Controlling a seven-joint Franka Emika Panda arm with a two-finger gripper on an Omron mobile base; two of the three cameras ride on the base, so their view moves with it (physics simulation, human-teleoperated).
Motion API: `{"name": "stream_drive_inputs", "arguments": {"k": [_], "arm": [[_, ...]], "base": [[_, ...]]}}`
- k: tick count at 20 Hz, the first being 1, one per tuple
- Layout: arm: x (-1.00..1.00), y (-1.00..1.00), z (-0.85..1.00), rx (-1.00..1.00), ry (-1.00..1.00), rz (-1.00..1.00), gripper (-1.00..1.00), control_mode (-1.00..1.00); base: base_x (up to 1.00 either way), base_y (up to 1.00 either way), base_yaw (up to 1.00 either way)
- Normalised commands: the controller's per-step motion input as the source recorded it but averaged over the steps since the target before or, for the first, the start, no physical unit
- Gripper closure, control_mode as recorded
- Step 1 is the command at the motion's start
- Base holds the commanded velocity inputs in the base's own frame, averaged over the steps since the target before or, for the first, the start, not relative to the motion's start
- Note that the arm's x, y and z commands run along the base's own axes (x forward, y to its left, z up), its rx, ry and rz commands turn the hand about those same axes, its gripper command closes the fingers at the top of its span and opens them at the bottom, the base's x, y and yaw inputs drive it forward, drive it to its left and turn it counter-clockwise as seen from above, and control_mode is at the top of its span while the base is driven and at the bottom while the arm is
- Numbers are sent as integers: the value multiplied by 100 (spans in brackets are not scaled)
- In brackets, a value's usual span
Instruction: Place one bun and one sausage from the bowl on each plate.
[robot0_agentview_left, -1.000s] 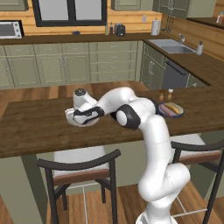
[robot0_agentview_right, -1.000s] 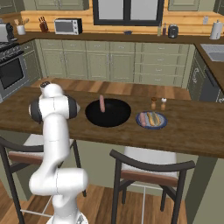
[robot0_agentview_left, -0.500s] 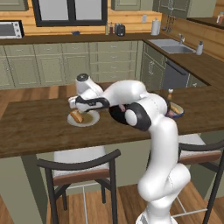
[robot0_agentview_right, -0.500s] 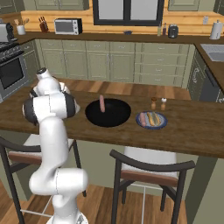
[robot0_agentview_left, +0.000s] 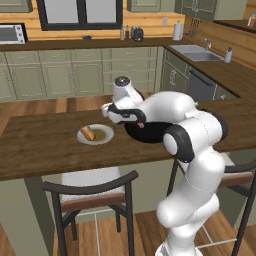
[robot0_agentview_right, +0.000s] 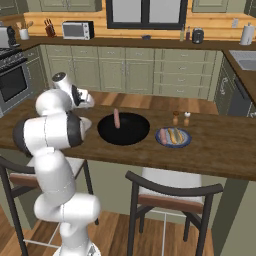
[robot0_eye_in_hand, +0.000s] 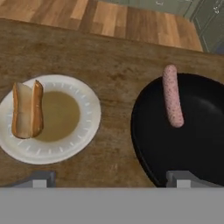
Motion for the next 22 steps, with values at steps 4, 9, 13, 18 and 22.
{"name": "stream_drive_inputs", "arguments": {"k": [4,9,13,18,22], "arm": [[0,-100,-17,9,12,0,-100,-100],[1,-97,1,3,6,0,-100,-100],[35,-100,-26,0,15,0,-100,-100],[40,-28,-48,1,0,2,-100,-100],[47,22,-14,2,-5,3,-100,-100]], "base": [[0,0,0],[0,0,0],[0,0,0],[0,0,0],[0,0,0]]}}
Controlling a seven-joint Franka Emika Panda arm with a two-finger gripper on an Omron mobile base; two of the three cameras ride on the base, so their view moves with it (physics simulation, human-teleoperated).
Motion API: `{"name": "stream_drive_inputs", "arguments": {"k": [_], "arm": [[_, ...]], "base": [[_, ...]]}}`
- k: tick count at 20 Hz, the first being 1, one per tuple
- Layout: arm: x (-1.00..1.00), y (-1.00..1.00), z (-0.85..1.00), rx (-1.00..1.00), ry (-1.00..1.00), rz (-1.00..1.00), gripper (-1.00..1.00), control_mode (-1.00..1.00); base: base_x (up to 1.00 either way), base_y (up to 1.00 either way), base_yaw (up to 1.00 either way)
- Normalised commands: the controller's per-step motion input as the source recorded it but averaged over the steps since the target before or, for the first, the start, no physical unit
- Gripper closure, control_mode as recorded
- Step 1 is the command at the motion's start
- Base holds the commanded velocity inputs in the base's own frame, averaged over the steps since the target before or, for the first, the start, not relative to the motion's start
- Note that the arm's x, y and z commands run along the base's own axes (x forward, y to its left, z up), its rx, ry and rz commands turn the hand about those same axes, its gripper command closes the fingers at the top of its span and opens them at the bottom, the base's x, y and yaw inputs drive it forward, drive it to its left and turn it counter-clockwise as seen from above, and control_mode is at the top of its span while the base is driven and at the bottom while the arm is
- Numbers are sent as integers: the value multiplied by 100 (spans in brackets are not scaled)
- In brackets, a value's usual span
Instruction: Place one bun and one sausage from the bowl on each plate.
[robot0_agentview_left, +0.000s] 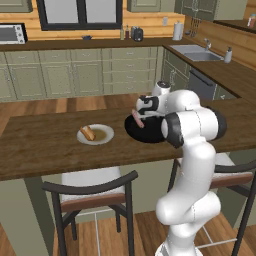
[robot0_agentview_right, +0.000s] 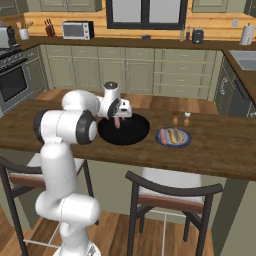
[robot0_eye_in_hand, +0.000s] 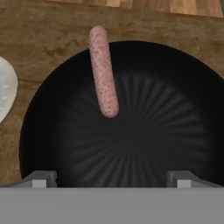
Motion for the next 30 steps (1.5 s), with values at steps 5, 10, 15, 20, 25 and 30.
{"name": "stream_drive_inputs", "arguments": {"k": [5,10,15,20,25,30], "arm": [[33,11,-6,0,-2,0,-100,-100],[50,2,-17,0,-1,0,-100,-100],[37,16,-39,0,-2,0,-100,-100],[29,6,-31,0,-4,2,-100,-100],[30,0,-30,0,-1,3,-100,-100],[25,0,-33,0,0,3,-100,-100]], "base": [[0,0,0],[0,0,0],[0,0,0],[0,0,0],[0,0,0],[0,0,0]]}}
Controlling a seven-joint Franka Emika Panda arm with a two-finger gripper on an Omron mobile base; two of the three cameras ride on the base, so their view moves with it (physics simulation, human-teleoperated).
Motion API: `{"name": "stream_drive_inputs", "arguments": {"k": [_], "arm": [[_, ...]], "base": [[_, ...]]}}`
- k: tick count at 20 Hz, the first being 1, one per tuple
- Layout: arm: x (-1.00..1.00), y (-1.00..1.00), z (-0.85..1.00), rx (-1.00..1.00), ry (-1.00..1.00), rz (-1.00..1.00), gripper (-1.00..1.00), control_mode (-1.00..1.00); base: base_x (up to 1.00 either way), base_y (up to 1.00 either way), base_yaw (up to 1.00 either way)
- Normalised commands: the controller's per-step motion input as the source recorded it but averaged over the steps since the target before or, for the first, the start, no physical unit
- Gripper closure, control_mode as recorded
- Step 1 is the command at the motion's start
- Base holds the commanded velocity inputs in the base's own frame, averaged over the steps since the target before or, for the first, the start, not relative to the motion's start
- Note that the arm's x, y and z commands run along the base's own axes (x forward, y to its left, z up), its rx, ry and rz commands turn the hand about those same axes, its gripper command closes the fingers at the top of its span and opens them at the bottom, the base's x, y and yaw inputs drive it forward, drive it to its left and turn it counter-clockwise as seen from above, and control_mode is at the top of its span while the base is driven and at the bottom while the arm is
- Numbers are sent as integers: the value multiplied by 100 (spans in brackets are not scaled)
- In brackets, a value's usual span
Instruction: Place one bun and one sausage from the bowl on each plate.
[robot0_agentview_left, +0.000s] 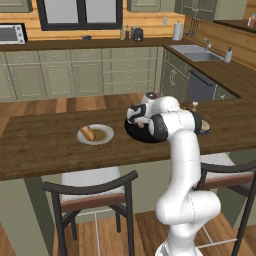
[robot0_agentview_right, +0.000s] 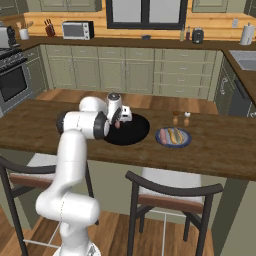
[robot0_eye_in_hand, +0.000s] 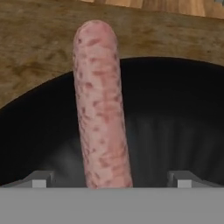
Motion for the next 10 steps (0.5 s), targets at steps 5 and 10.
{"name": "stream_drive_inputs", "arguments": {"k": [5,10], "arm": [[32,0,-16,2,3,3,-100,-100],[18,0,-22,2,0,5,100,-100]], "base": [[0,0,0],[0,0,0]]}}
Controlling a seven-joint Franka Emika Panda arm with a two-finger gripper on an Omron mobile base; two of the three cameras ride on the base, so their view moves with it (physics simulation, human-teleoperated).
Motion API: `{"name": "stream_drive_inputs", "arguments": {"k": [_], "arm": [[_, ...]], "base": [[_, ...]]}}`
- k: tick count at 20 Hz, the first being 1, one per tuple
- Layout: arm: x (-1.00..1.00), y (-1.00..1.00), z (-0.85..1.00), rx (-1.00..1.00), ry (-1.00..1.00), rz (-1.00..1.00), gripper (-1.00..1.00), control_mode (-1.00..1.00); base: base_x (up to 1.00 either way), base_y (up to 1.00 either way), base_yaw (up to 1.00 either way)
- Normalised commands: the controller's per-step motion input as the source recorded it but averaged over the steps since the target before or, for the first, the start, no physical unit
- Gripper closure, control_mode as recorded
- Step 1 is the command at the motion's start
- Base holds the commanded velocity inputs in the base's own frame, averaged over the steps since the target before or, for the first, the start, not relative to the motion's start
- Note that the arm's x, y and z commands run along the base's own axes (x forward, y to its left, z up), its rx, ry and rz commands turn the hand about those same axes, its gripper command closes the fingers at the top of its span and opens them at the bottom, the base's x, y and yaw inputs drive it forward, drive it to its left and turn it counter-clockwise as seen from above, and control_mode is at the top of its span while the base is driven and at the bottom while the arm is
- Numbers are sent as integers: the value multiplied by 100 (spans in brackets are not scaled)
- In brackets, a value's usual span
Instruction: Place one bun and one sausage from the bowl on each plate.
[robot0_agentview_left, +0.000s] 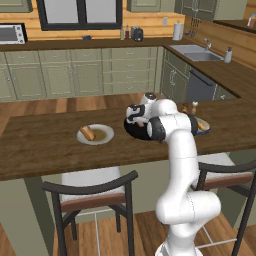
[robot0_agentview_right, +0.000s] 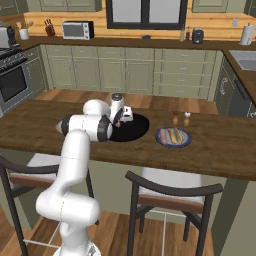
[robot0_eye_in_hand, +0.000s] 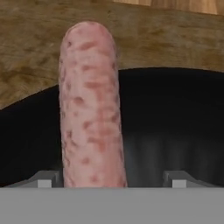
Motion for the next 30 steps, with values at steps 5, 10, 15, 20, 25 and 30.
{"name": "stream_drive_inputs", "arguments": {"k": [5,10,15,20,25,30], "arm": [[0,0,0,-1,4,0,100,-100],[-62,19,41,-16,4,-10,100,-100],[-46,46,93,-17,5,-21,100,-100],[-65,94,42,-1,4,-15,100,-100],[-31,100,6,4,1,2,100,-100],[2,90,-16,5,7,34,100,-100]], "base": [[0,0,0],[0,0,0],[0,0,0],[0,0,0],[0,0,0],[0,0,0]]}}
